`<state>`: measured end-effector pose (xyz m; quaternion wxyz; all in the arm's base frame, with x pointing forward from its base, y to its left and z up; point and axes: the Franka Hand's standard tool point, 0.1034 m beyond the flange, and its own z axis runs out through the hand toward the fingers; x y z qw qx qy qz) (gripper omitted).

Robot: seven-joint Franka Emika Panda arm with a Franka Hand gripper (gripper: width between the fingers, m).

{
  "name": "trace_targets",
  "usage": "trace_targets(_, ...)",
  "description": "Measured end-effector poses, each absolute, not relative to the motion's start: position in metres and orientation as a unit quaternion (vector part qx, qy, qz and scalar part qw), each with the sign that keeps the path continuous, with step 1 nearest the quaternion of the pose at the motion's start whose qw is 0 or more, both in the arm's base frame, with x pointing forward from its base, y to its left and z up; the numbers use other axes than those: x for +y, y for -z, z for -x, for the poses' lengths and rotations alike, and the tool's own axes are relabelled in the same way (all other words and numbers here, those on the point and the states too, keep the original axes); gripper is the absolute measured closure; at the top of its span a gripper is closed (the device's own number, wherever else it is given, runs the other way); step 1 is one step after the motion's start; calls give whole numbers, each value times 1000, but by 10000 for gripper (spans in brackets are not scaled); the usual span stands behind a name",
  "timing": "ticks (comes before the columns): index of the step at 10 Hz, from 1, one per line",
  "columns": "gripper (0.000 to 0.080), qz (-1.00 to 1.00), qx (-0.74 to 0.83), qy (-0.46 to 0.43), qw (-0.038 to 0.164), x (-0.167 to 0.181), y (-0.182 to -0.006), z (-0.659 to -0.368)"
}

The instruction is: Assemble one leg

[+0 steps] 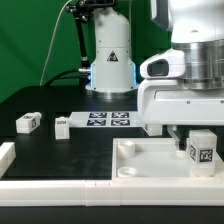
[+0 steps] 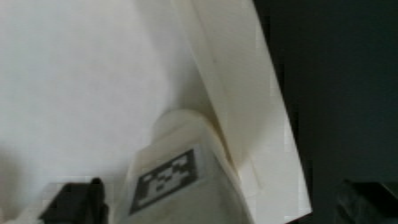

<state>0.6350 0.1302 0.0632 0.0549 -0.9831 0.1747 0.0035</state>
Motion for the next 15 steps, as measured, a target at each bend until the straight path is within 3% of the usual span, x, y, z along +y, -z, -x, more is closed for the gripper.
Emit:
trace_targets(6,151,997,-60,8,45,124,-62,-637)
trace_targets(7,251,997,-57,8,45,124,-62,-637)
trace_targets(8,434,997,-57,8,45,124,-62,-637)
trace_targets(9,509,997,-56,8,45,123,-62,-638)
trace_targets(12,509,999,-23,7,46,123,-61,-637)
trace_targets(15,509,985,160,15,59,121,-61,-637)
